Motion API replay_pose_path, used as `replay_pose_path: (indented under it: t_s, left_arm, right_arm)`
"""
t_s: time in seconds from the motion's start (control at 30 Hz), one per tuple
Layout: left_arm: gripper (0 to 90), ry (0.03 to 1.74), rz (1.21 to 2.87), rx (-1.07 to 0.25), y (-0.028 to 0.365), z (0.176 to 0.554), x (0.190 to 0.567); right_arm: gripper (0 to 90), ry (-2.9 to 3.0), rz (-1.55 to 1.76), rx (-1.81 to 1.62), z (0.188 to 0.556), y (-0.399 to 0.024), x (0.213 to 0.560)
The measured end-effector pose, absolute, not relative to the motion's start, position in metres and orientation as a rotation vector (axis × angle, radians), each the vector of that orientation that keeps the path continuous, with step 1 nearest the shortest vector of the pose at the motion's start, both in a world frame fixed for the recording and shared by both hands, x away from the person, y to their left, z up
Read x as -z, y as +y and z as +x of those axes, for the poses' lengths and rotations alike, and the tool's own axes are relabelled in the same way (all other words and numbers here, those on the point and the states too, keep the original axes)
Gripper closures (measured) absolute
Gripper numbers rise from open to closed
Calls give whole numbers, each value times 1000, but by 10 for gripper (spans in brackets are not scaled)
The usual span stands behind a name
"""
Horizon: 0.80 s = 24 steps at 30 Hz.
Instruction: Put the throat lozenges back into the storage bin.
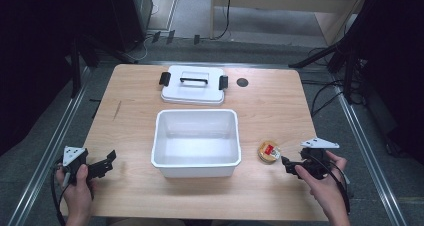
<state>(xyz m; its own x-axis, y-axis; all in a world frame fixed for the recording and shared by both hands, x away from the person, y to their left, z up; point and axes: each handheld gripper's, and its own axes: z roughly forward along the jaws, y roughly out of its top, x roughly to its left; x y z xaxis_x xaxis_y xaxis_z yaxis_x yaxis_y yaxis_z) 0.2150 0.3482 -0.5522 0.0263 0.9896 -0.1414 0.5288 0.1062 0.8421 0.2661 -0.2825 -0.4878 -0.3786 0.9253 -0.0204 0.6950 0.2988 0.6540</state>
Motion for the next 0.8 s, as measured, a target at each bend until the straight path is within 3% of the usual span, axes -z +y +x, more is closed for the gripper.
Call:
replay_pose_path:
  t_s: [0.8]
  left_arm:
    - [0,1617,1518,-718,351,216,553]
  right_arm:
    - [135,2547,1498,-316,328,-218,474]
